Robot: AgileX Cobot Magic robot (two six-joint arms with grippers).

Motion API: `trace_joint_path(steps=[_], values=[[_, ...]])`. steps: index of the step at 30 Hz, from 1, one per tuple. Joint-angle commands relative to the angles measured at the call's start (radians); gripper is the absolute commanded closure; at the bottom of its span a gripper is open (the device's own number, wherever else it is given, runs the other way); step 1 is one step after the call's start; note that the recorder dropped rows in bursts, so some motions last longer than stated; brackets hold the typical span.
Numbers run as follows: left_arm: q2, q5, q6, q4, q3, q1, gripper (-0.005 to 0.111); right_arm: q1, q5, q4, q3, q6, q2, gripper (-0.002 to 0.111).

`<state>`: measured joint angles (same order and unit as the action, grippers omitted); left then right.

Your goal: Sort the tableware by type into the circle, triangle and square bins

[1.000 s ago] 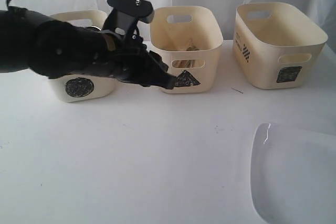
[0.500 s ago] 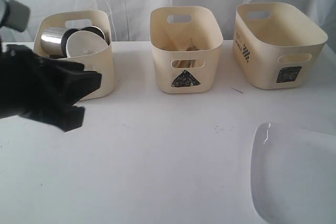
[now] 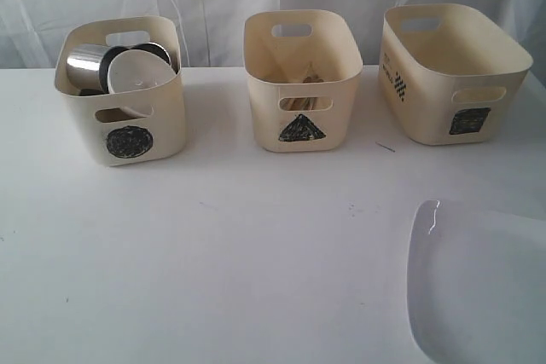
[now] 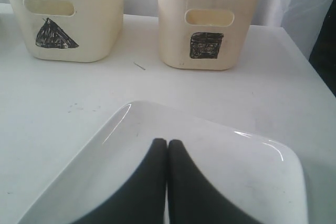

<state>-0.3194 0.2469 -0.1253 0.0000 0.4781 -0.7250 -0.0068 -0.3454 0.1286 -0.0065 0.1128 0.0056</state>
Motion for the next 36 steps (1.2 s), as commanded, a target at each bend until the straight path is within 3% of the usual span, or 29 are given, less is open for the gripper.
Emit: trace_joint_path(steps=[1,6,32,36], values=[[0.092,0.086,-0.009,0.0,-0.001,-0.007,0.064,-0.003,0.002,-0.001,0.007,-0.003,-0.006,0.108],[0.109,0.233,-0.007,0.006,-0.001,-0.007,0.064,-0.003,0.002,-0.001,0.007,-0.003,-0.006,0.108],[0.109,0.233,-0.007,0.008,-0.001,-0.007,0.064,-0.003,0.002,-0.001,0.007,-0.003,-0.006,0.108],[0.109,0.233,-0.007,-0.062,-0.001,-0.007,0.064,-0.003,0.002,-0.001,0.007,-0.003,-0.006,0.108]])
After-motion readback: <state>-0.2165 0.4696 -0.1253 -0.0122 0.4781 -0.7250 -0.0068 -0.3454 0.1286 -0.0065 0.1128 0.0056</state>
